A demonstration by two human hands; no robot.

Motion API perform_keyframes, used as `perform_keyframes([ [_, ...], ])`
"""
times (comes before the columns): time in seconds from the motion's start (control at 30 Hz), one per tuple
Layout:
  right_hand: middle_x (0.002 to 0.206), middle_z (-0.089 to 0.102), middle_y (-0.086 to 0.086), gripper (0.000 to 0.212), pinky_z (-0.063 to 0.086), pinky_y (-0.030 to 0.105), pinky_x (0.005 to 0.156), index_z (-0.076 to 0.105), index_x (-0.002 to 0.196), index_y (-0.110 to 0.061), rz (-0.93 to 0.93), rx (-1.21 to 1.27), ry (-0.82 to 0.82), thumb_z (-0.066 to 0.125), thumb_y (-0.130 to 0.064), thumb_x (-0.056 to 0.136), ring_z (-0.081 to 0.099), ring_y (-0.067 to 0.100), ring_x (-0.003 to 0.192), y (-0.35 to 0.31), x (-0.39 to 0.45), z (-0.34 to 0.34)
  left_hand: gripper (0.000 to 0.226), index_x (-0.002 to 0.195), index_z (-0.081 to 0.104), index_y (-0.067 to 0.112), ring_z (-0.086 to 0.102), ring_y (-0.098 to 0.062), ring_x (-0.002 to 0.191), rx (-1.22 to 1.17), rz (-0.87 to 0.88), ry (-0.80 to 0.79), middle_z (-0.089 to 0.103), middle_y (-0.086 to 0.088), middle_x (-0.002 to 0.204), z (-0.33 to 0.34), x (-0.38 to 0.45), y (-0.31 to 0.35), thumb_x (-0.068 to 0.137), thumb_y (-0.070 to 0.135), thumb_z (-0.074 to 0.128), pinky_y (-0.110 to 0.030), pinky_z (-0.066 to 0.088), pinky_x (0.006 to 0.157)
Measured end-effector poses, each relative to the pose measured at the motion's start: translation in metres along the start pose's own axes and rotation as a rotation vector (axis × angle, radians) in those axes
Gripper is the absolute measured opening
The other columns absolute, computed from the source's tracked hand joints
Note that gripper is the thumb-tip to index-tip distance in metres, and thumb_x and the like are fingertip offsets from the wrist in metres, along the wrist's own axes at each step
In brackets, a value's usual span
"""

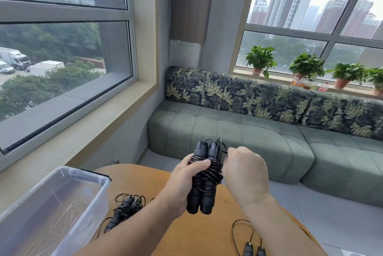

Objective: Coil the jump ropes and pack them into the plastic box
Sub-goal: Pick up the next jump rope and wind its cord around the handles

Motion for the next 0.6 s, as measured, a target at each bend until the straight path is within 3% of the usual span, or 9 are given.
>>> perform_keyframes([
  [0.13, 0.041, 0.039, 0.003, 0.047, 0.006, 0.015, 0.046, 0.045, 0.043, -0.013, -0.054, -0.032, 0.078, 0.085, 0.004, 0.026, 0.039, 0.023, 0.025, -0.003, -0.002, -0.005, 0.031, 0.109, 0.068, 0.015, 0.066, -0.032, 0.088, 0.017, 0.013, -0.002, 0.070, -0.019, 0.102, -0.002, 0.000, -0.001, 0.080, 0.027, 0.067, -0.045, 0.051, 0.082],
  [0.27, 0.044, 0.041, 0.002, 0.044, 0.015, 0.019, 0.043, 0.047, 0.047, -0.014, -0.127, -0.117, 0.081, 0.081, 0.002, 0.025, 0.042, 0.021, 0.028, -0.005, -0.009, -0.001, 0.029, 0.105, 0.068, 0.022, 0.069, -0.031, 0.085, 0.146, 0.052, 0.034, 0.072, -0.020, 0.100, -0.003, -0.001, 0.002, 0.078, 0.031, 0.068, -0.049, 0.054, 0.084],
  [0.43, 0.048, 0.042, 0.001, 0.013, 0.015, 0.021, 0.042, 0.048, 0.053, -0.016, -0.239, -0.099, 0.219, 0.056, -0.005, 0.052, 0.044, 0.020, 0.033, -0.010, -0.012, -0.003, 0.025, 0.102, 0.068, 0.025, 0.070, -0.028, 0.079, 0.215, 0.082, 0.090, 0.074, -0.016, 0.095, -0.006, 0.000, 0.007, 0.078, 0.030, 0.070, -0.045, 0.057, 0.077],
  [0.5, 0.050, 0.042, 0.000, 0.017, 0.015, 0.021, 0.041, 0.048, 0.055, -0.016, -0.275, -0.066, 0.270, 0.036, -0.007, 0.062, 0.042, 0.018, 0.034, -0.010, -0.011, -0.002, 0.019, 0.104, 0.066, 0.024, 0.071, -0.028, 0.077, 0.242, 0.100, 0.092, 0.074, -0.013, 0.090, -0.008, 0.000, 0.010, 0.086, 0.024, 0.069, -0.044, 0.057, 0.072],
  [0.6, 0.051, 0.042, 0.001, 0.016, 0.016, 0.021, 0.040, 0.048, 0.055, -0.015, -0.286, -0.064, 0.243, 0.051, 0.000, 0.053, 0.040, 0.018, 0.032, -0.012, -0.012, -0.001, 0.024, 0.106, 0.065, 0.024, 0.071, -0.029, 0.078, 0.260, 0.107, 0.103, 0.074, -0.012, 0.091, -0.010, -0.001, 0.011, 0.082, 0.027, 0.070, -0.050, 0.058, 0.073],
])
Point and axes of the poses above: each hand's wrist, its own x-axis towards the middle knuckle, its own z-axis out of the palm, y = z × x, the point moved 3 cm from there along x, towards the middle knuckle
